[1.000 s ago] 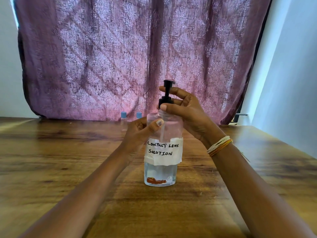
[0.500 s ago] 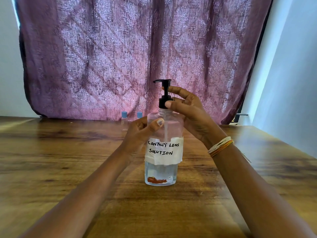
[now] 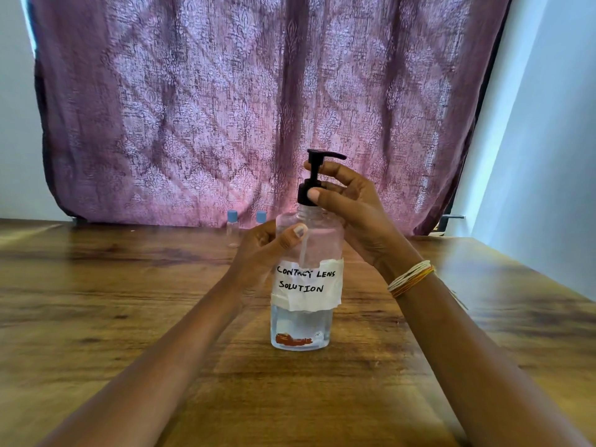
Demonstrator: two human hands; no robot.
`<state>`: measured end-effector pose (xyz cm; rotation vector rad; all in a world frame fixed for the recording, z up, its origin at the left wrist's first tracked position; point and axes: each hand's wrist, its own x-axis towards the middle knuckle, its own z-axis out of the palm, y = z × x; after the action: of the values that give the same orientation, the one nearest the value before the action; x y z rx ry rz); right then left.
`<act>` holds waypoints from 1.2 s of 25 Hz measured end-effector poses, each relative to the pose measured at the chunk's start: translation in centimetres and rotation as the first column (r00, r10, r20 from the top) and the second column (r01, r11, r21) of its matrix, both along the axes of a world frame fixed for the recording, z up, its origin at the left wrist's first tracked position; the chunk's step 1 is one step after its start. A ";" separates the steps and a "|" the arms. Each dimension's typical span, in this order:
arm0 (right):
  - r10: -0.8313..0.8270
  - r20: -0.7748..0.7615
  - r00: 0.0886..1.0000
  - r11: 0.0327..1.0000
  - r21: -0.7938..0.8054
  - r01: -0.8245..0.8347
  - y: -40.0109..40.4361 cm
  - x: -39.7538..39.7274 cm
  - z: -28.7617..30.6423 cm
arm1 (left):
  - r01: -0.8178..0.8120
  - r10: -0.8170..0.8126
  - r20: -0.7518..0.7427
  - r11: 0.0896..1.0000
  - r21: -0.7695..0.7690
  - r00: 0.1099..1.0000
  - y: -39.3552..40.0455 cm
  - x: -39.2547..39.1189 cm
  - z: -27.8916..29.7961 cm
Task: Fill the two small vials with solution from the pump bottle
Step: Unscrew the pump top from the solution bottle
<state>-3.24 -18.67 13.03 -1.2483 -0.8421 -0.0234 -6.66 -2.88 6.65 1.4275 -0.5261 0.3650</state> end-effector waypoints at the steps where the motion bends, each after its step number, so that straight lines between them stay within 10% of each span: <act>1: 0.044 -0.006 0.999 0.999 0.008 -0.044 -0.2 -0.1 0.0 | -0.002 0.002 0.006 1.000 0.003 1.000 0.0 0.1 -0.1; 25: 0.164 -0.025 0.986 0.985 0.057 -0.162 -0.2 0.6 -0.4 | 0.014 -0.014 0.016 1.000 -0.015 1.000 -0.1 0.3 -0.3; 30: -0.021 0.064 0.998 0.999 -0.030 0.023 0.4 0.7 -0.5 | -0.009 0.009 0.024 1.000 0.001 1.000 -0.1 0.6 -0.4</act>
<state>-2.51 -18.25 12.54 -1.2909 -0.8862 -0.0686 -6.02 -2.97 6.28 1.4284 -0.5393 0.3901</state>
